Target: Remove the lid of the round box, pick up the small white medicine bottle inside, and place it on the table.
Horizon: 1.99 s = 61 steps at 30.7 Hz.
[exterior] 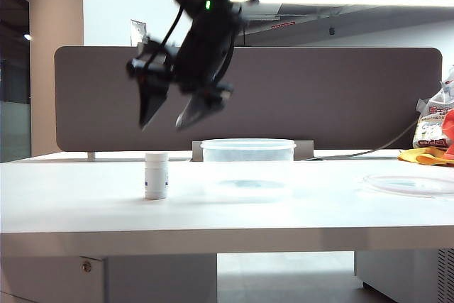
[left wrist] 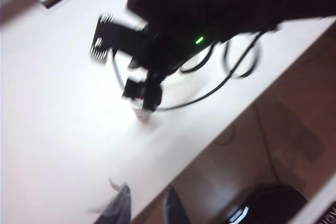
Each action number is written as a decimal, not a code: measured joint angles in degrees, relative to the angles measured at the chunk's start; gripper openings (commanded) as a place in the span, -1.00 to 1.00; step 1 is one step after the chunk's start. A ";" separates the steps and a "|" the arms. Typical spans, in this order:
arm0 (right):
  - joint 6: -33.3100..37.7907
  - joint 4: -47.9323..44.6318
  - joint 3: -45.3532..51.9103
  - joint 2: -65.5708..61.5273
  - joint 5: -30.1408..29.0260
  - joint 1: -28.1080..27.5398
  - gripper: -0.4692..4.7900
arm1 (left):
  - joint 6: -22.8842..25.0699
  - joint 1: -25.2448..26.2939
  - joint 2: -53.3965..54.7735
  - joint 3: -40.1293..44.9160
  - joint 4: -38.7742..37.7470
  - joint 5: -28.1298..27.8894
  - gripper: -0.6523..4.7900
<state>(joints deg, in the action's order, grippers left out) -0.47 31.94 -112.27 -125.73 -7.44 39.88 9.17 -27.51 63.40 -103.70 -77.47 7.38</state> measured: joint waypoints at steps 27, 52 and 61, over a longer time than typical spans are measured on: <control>-0.31 16.68 0.04 13.86 2.56 -6.27 0.05 | -6.14 13.75 -29.44 50.73 35.56 -8.52 -0.44; -0.50 24.30 1.73 22.86 4.59 -23.85 0.05 | -13.97 25.90 -30.40 63.76 46.82 1.60 -0.45; 0.46 19.96 1.68 22.84 4.72 -35.45 0.05 | -13.97 25.90 -30.38 63.76 46.82 1.57 -0.45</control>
<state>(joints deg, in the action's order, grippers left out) -0.01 51.90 -110.59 -102.89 -2.72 4.43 -4.80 -1.61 33.01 -39.94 -30.65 8.95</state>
